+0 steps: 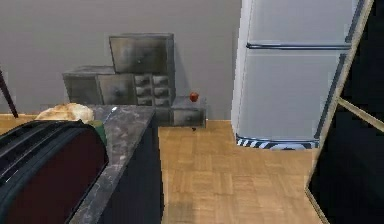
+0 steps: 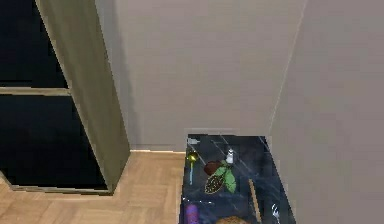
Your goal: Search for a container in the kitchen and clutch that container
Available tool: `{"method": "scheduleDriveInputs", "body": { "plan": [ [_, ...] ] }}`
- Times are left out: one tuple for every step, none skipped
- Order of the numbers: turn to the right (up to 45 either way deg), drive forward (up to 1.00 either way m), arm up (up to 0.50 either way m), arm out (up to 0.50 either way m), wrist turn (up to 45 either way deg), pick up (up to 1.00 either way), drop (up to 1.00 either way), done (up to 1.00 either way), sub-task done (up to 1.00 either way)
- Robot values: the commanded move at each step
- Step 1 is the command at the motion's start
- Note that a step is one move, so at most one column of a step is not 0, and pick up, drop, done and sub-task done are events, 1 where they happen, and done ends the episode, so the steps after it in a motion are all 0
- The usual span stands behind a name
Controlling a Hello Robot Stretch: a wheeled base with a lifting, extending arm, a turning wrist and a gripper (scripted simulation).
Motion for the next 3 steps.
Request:
{"method": "scheduleDriveInputs", "body": {
  "plan": [
    [0.0, 0.05, 0.0, 0.0, 0.0, 0.0, 0.0, 0.0, 0.0],
    [45.0, 0.0, 0.0, 0.0, 0.0, 0.0, 0.0, 0.0, 0.0],
    [9.0, 0.0, 0.0, 0.0, 0.0, 0.0, 0.0, 0.0, 0.0]
  ]
}}
